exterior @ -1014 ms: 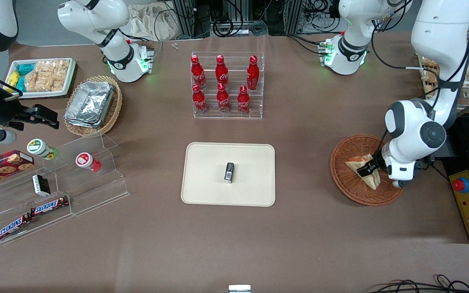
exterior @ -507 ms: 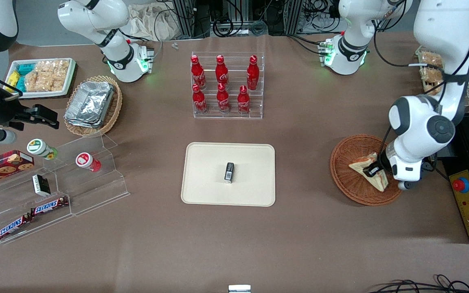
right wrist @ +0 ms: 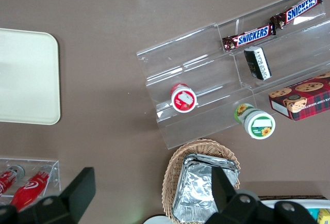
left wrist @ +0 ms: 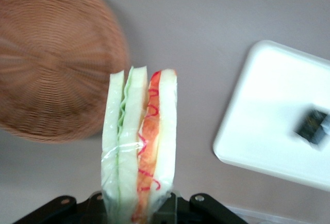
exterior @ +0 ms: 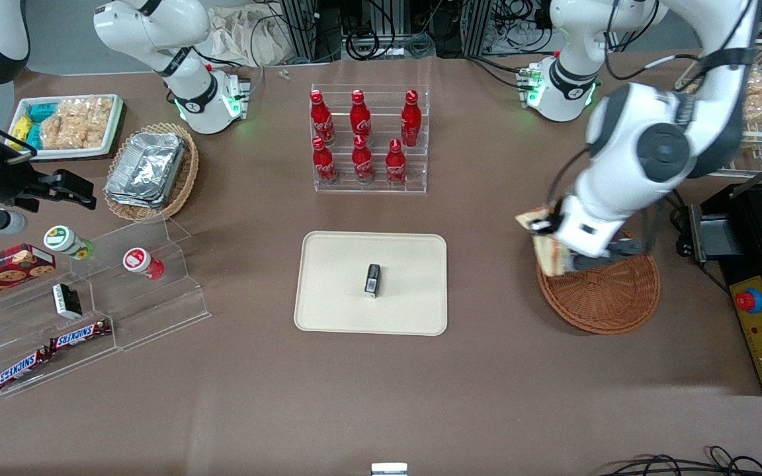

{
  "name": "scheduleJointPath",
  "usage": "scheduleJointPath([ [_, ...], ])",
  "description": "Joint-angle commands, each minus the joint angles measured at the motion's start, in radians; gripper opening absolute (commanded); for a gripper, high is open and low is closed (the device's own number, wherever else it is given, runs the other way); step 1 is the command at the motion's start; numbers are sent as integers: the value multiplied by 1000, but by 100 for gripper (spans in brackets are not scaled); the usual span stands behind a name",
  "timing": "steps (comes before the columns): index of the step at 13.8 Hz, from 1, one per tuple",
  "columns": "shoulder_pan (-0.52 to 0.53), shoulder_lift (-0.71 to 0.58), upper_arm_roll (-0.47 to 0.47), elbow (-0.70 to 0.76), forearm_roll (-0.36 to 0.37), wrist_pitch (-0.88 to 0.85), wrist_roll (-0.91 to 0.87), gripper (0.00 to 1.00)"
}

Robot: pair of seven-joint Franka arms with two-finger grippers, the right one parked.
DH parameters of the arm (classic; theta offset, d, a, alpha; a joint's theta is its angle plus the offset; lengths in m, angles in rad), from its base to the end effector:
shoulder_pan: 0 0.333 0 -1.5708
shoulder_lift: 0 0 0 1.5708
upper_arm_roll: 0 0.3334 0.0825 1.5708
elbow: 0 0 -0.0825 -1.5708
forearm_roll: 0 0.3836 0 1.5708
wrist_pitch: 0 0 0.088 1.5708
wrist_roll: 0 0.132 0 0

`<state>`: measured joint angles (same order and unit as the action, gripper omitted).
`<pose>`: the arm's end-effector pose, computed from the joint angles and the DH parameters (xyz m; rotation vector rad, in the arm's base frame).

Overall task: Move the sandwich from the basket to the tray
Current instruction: 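Lift the sandwich and carry it with the left gripper to the cream tray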

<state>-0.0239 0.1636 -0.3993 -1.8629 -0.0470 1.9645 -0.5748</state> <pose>0.5444 -0.2403 0.4243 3.0569 0.2665 -0.1452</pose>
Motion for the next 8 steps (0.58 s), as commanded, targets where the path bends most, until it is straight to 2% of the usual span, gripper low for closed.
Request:
scheduleJointPath([
  [1, -63, 146, -68, 51, 57, 115, 36, 0],
  [5, -200, 385, -66, 117, 221, 255, 9, 0],
  [6, -203, 423, -65, 132, 251, 289, -8, 0],
  [8, -206, 471, -65, 148, 286, 359, -46, 7],
])
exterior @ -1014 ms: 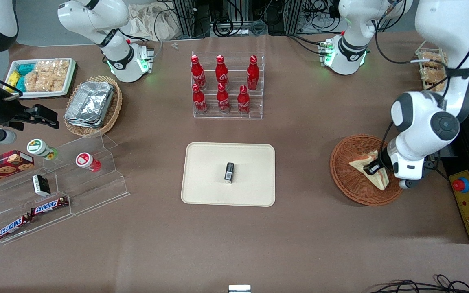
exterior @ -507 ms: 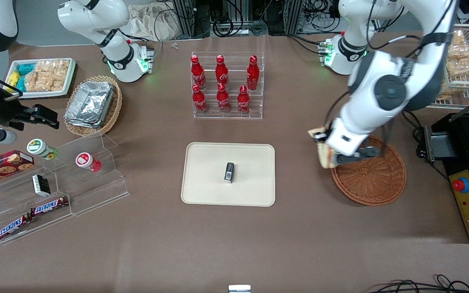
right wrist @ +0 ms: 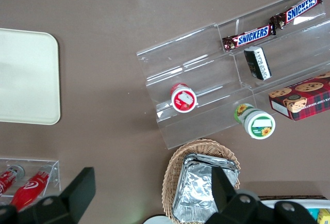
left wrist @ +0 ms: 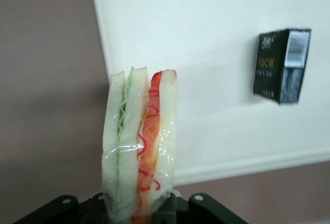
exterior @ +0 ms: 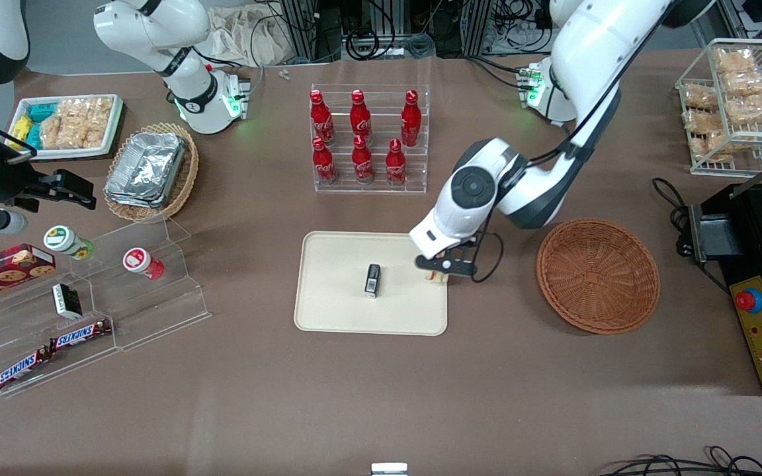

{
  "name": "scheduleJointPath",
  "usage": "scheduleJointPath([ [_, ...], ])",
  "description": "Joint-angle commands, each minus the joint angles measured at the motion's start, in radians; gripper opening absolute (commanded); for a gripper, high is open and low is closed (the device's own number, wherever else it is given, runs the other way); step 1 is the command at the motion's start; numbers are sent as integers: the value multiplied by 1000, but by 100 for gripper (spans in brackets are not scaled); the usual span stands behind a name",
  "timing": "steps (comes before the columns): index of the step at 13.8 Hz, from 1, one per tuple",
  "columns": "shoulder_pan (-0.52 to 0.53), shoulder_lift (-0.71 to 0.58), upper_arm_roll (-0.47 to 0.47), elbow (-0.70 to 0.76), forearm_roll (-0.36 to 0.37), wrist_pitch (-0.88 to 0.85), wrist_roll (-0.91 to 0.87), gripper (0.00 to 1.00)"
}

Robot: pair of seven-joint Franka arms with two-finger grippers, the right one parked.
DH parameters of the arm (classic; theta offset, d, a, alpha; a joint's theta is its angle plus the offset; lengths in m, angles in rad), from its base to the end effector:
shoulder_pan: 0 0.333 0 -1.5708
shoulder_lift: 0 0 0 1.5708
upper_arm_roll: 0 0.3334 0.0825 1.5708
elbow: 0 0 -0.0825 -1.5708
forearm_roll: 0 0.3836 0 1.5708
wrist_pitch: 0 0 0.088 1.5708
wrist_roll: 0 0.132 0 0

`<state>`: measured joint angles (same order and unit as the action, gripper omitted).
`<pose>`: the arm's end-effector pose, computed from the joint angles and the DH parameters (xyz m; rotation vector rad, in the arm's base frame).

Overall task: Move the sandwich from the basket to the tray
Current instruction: 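Lift the sandwich and carry it with the left gripper to the cream tray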

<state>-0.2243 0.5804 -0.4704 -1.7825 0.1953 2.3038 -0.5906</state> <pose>0.5315 -0.4012 0.2499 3.0378 -0.2542 -0.0814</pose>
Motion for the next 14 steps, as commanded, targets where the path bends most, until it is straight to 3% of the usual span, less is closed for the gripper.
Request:
scheduleJointPath([
  [1, -12, 70, 6, 66, 65, 37, -35, 11],
  [3, -17, 107, 7, 74, 84, 58, -37, 30],
  [4, -17, 121, 7, 84, 90, 62, -44, 51],
  [5, -17, 124, 9, 87, 93, 65, -64, 100],
  [10, 31, 23, 9, 104, 89, 10, -81, 100],
  [14, 120, -128, 1, 197, 46, -269, -60, 100],
])
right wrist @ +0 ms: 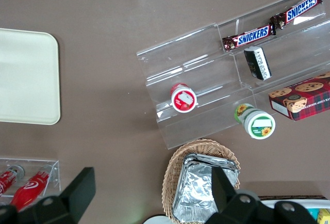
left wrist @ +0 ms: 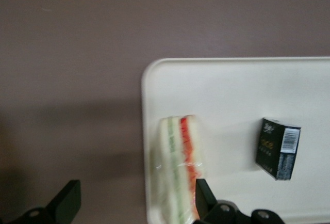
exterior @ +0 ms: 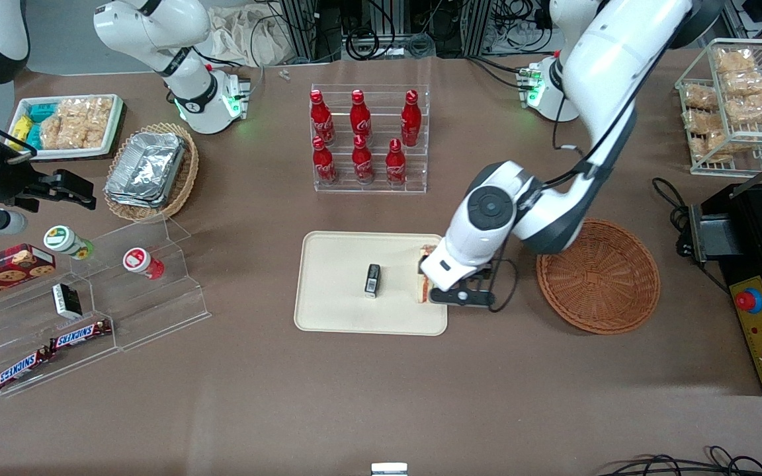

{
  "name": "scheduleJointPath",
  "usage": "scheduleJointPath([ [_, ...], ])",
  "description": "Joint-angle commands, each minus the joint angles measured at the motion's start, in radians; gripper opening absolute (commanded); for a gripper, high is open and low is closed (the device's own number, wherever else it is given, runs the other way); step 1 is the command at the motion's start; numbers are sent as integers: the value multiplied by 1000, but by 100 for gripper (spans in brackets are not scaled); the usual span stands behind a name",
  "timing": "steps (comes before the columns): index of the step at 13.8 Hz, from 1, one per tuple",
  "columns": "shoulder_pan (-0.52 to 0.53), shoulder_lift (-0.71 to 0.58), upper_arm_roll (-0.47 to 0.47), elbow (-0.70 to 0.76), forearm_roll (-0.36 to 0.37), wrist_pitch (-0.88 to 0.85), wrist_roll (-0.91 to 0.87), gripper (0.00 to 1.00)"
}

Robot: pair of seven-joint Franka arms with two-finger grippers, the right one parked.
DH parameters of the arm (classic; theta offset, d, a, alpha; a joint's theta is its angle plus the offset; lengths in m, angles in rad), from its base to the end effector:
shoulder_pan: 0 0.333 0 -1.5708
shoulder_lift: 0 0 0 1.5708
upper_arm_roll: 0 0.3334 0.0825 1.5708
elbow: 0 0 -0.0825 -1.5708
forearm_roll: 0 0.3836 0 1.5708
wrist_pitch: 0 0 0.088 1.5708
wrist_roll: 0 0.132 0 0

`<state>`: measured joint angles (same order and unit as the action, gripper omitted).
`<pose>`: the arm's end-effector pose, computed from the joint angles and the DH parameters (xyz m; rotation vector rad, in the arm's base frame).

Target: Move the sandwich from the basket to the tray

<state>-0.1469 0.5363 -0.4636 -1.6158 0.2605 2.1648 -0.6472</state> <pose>0.6031 -0.3525 0.3361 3.0891 -0.0569 0.0876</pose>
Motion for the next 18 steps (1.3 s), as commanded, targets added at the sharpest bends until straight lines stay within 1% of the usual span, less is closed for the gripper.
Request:
scheduleJointPath([
  [1, 50, -97, -6, 80, -44, -216, 23, 100],
  [2, 59, -111, -3, 130, -70, -300, 65, 100],
  [4, 113, -148, -4, 200, -78, -446, 138, 100],
  [5, 148, -174, -6, 214, -99, -483, 164, 100],
  [7, 226, -260, 2, 228, -168, -531, 268, 100],
  [8, 233, -291, 34, 229, -190, -581, 326, 100],
  [9, 222, -336, 125, 229, -225, -629, 383, 100],
  [10, 208, -378, 201, 226, -277, -655, 473, 100],
  [11, 198, -412, 279, 223, -306, -699, 554, 100],
  [12, 175, -455, 345, 215, -316, -752, 596, 100],
  [13, 153, -494, 394, 194, -305, -782, 603, 100],
  [14, 141, -550, 422, 147, -303, -787, 603, 100],
  [16, 141, -643, 424, 26, -297, -767, 598, 100],
  [18, 141, -653, 390, -3, -288, -763, 590, 100],
])
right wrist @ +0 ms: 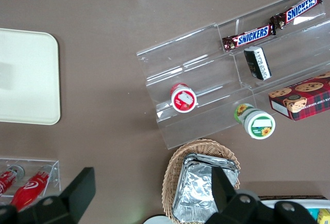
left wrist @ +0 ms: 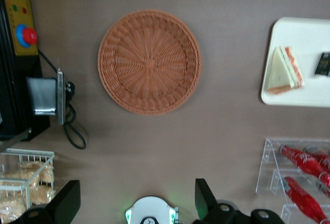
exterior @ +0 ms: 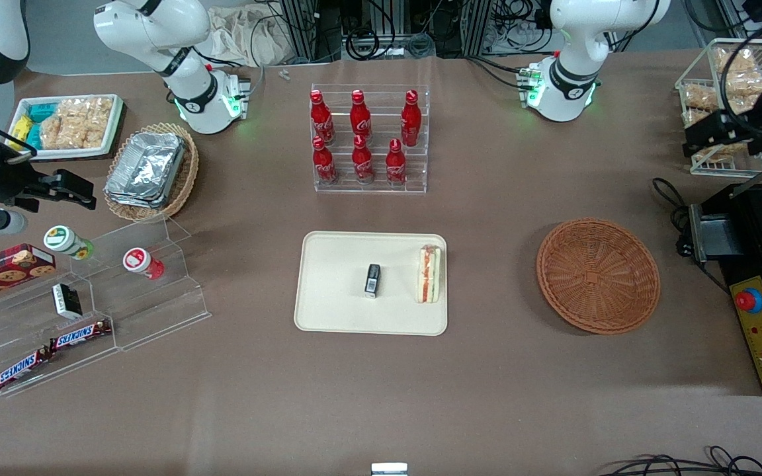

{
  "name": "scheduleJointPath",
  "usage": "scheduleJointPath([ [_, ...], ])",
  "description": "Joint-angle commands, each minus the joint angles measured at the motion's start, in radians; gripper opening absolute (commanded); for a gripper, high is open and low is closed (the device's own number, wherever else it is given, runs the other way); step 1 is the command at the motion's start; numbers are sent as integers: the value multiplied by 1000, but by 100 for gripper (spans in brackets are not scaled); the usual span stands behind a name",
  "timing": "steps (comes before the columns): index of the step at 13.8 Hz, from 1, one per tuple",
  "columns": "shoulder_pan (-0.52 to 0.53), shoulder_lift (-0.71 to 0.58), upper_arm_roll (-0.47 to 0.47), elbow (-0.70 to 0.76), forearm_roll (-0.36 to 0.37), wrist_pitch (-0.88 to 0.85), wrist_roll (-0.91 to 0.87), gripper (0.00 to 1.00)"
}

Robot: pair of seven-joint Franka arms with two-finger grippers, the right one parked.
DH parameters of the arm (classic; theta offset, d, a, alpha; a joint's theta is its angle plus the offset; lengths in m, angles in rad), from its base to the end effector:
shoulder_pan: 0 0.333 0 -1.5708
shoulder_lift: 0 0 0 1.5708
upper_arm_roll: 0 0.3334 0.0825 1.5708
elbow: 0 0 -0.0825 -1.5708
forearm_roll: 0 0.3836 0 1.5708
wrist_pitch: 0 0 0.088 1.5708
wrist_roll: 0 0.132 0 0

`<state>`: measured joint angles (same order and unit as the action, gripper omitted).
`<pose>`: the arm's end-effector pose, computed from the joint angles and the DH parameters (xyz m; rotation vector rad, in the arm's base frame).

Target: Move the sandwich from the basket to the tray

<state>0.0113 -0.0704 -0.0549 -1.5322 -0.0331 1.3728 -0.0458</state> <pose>0.5064 -0.0281 0.6558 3.1136 -0.0040 -0.1407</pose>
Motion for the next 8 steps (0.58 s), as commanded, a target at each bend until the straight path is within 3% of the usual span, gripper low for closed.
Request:
scheduleJointPath([
  [1, -16, -40, -26, -80, 21, 29, -15, 100],
  [8, -14, -8, -40, -20, 28, 29, -8, 100],
])
